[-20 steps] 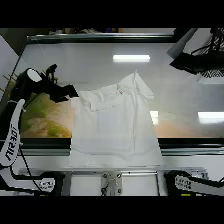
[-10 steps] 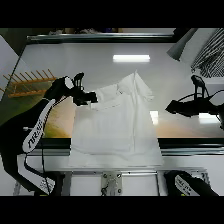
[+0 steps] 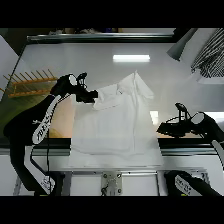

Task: Fold the clothes and pants, and hang the long-sleeved shirts on hangers.

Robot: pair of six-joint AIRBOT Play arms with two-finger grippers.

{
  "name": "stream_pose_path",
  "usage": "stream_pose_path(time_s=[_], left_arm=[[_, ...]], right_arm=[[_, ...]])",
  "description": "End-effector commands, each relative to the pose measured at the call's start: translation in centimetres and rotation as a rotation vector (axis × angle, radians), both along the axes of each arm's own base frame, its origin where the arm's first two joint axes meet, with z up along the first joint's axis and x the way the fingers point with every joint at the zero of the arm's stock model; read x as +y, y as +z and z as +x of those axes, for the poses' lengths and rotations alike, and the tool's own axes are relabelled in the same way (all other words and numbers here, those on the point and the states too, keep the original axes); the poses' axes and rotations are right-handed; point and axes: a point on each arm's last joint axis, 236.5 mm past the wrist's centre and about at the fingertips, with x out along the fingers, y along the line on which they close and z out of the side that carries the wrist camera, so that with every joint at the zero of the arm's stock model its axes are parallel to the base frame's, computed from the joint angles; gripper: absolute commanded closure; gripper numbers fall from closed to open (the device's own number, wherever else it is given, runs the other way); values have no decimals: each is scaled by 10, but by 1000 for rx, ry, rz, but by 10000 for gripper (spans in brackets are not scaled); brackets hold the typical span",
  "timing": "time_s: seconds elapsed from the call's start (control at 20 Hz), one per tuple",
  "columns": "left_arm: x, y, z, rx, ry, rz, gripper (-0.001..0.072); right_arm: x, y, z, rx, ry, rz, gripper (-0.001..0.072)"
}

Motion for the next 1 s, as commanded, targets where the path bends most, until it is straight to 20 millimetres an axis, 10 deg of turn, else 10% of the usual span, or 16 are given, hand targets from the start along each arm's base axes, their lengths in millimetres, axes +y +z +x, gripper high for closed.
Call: stream_pose_path(time_s=[0.0, 0.2, 0.3, 0.45, 0.7, 0.95], left_arm=[[7, 14, 12, -21, 14, -9, 698], [17, 42, 32, -67, 28, -21, 698], [27, 59, 43, -100, 42, -27, 698], [63, 110, 60, -206, 109, -30, 699], [117, 162, -10, -201, 119, -3, 699], [108, 173, -77, -231, 113, -10, 699]], right_arm=[[31, -20, -12, 63, 33, 97, 133], [52, -27, -18, 87, 100, 105, 151], [55, -22, -13, 73, 112, 104, 671], [38, 9, 18, 3, 118, 83, 706], [-53, 135, 146, -290, 26, -143, 708], [-64, 243, 277, -589, -67, -171, 708]])
